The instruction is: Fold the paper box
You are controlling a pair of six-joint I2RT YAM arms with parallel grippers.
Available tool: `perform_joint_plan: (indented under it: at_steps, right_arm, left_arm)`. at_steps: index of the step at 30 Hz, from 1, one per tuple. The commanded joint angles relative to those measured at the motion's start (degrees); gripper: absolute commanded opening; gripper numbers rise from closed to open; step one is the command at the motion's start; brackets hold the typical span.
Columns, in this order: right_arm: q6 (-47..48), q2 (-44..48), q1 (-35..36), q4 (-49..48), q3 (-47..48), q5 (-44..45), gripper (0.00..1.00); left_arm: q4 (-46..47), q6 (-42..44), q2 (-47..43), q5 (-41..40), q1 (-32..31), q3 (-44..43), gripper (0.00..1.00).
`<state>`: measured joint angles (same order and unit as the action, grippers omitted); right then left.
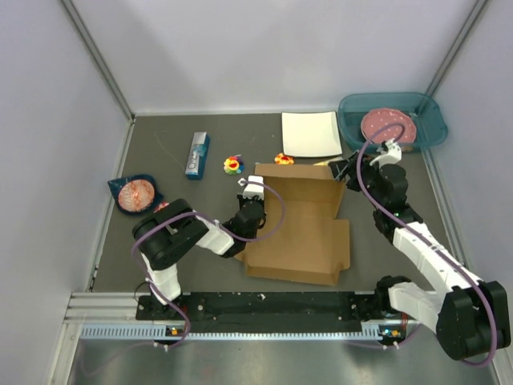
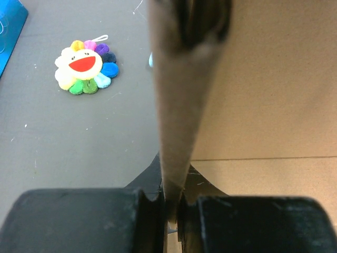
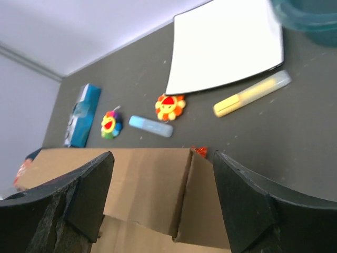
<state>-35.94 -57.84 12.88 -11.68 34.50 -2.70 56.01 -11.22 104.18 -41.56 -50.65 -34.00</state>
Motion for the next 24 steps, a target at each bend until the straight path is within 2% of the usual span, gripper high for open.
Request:
perform_joint_plan:
  at_steps: [1,6,14,17,23,24]
  right_arm:
    - [-2.47,-1.92,-0.58,-9.77,-2.42,-8.37,0.75]
    - [-1.32,-1.84,-0.58,-8.71,-6.02,-6.27,0.73]
    - [0.35,-0.17,-0.58,-6.51,-9.01,-4.07,0.69]
    - [0.79,0.36,-0.58,-6.07,-9.8,-3.45,0.68]
    - [1.14,0.89,-0.49,-5.54,-10.95,-3.19,0.67]
    - [1.4,1.07,-0.49,-5.37,-11.12,-3.28,0.67]
  left_arm:
    - [-0.37,0.94,1.11,1.22,0.03,0.25,0.0]
    - [-1.87,-0.55,-0.46,1.92,0.12,1.12,0.09]
    - [-5.73,-2.49,-7.23,5.96,-0.15,4.02,0.5]
    - [-10.03,-3.89,-11.62,7.89,-0.32,4.9,0.6]
    - [-29.69,-9.16,-24.36,14.22,-0.94,4.64,0.64]
    - [-30.69,-8.91,-27.51,14.57,-1.2,5.08,0.64]
